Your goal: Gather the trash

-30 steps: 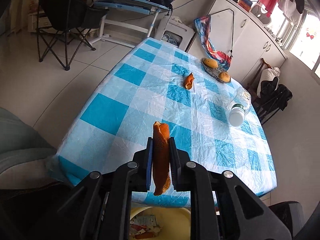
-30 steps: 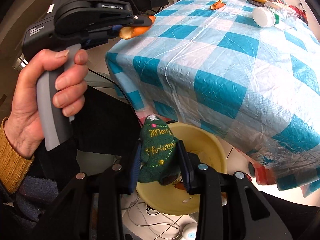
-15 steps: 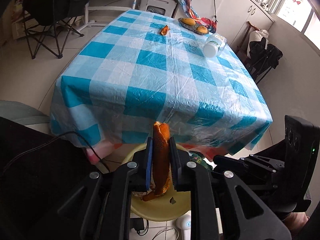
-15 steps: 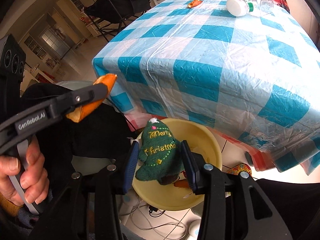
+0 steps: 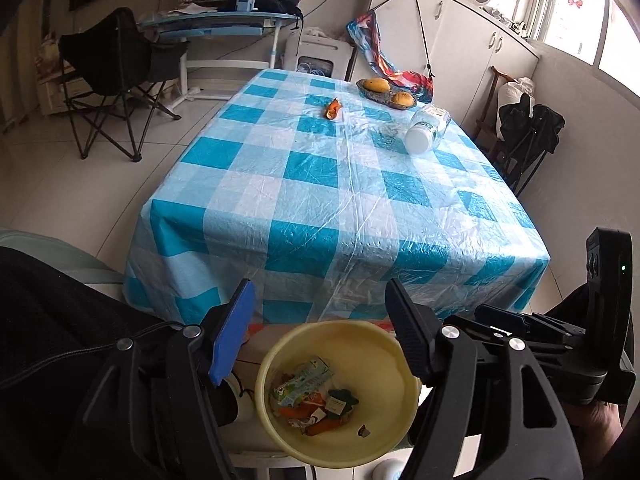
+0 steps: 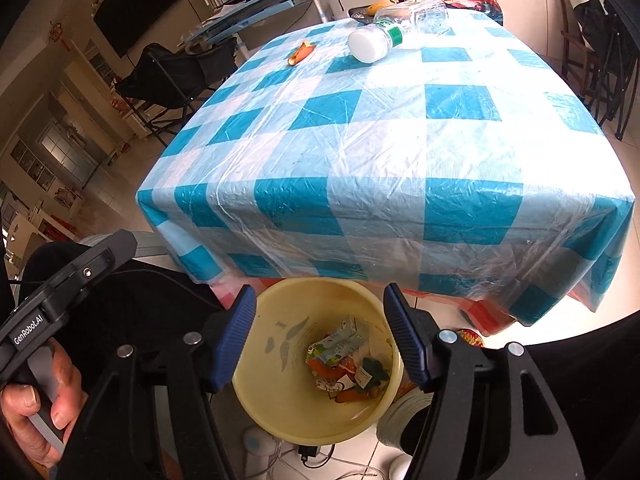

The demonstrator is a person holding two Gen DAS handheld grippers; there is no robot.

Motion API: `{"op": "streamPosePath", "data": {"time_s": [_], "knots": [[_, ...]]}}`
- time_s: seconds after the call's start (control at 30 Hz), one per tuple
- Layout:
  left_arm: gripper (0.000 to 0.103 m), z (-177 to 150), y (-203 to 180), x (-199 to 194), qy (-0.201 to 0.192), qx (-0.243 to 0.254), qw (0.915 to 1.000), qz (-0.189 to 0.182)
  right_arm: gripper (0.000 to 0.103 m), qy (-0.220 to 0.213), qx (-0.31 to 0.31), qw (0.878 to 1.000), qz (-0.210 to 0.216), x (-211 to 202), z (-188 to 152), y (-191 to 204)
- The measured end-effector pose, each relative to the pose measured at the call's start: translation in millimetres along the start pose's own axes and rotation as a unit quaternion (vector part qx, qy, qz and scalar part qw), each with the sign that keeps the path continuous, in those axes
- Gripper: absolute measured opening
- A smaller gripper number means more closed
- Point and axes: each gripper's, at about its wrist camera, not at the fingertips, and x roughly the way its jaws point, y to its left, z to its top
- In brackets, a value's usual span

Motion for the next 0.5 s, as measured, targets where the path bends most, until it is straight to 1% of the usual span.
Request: {"op": "streamPosePath", "data": {"time_s": [0.13,0.23,0.5], "knots": [[0.077,2.0,-1.9,-3.3,-0.017,0.004,0.9998,0.008,0.065,0.004,-0.015,1.000,-0.009,3.2,0.4,5.9],[0.080,2.9,-0.2,-4.4,-0.023,-0.002,0.9997,0.011,0.066,0.004,-0.022,1.000,-0.014,3.3,-0.3,7.1],[0.083,3.3,1.7,-3.2,-0.025,-0.008,0.9995,0.016,0.067,0.007,-0.023,1.000,-0.019,5.0,-0.3,5.6]]}}
